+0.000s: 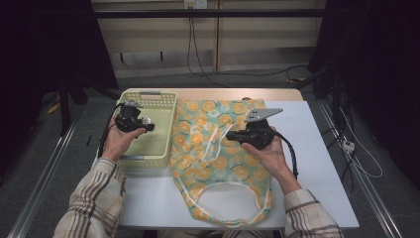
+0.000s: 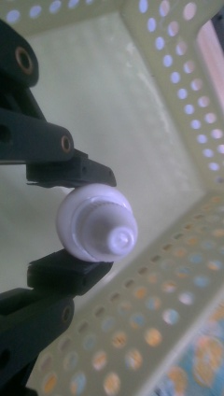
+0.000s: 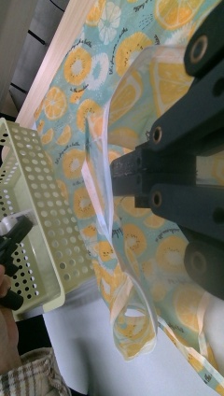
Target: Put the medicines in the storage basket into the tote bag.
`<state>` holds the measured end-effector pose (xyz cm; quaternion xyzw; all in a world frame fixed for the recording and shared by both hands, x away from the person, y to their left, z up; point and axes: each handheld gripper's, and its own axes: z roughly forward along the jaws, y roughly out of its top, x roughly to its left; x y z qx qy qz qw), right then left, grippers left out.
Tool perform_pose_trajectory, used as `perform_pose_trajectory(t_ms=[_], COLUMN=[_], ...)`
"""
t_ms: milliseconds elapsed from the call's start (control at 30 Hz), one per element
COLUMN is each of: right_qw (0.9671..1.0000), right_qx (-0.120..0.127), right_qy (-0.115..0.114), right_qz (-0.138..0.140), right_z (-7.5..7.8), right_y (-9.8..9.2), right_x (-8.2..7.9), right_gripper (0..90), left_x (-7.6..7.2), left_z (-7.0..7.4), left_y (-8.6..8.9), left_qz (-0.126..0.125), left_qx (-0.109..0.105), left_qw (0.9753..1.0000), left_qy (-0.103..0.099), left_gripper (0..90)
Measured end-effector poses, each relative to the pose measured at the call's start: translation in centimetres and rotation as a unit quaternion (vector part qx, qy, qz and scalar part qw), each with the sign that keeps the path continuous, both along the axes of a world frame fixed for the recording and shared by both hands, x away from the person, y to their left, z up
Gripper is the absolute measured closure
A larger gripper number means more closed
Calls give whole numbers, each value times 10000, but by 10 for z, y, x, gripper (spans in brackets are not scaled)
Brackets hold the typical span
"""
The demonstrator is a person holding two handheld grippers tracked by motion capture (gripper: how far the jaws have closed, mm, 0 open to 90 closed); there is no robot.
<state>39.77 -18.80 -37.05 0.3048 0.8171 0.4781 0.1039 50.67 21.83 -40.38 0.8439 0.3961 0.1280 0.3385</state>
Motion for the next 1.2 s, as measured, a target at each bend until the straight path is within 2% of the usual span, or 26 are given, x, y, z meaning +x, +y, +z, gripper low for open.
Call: perform_pose_trajectory(t_ms=[33,133,233,267,367,500,567,600,767,833,933,1000,1033,1100,1200], right_qw=[10000,10000,10000,10000,10000,10000,10000,10000,10000,10000,10000,10000,10000,10000,10000], right_qx=[4,6,2,3,-4,5,6,-5,-4,0,-3,-8,-10,-7,-8], right_qy=[4,0,-3,-4,-21,-60,-66,-69,-65,-68,-66,-64,-67,-71,-77], right_qz=[-3,-8,-9,-7,-7,5,2,4,-2,-7,-6,-6,2,3,-14], right_z=[0,0,0,0,0,2,2,1,1,1,1,1,1,1,2], right_y=[0,0,0,0,0,0,0,1,1,1,0,1,1,1,1], right_x=[0,0,0,0,0,-1,-1,-1,-1,-1,-1,-1,-1,-1,-1], right_gripper=[900,900,900,900,900,900,900,900,900,900,900,900,900,900,900], left_x=[0,-4,-6,-7,-10,-18,-23,-26,-44,-53,-63,-72,-77,-86,-99], left_z=[2,5,7,8,12,19,23,25,38,42,46,49,50,53,56], left_y=[1,1,2,1,0,-2,-2,-2,-5,-8,-13,-17,-20,-24,-30], left_qz=[-18,-24,-18,10,-15,-103,-159,-190,-393,-430,-497,-648,-737,-940,-1126], left_qx=[61,58,-29,5,-122,-74,-203,-306,-446,-536,-499,-627,-642,-637,-654], left_qw=[10000,9999,9998,9997,9994,9989,9983,9978,9948,9941,9934,9910,9905,9877,9849], left_qy=[-54,-120,-179,-242,-310,-452,-516,-565,-831,-845,-901,-994,-970,-1075,-1143], left_gripper=[602,602,602,602,602,602,602,602,602,602,602,602,602,602,602])
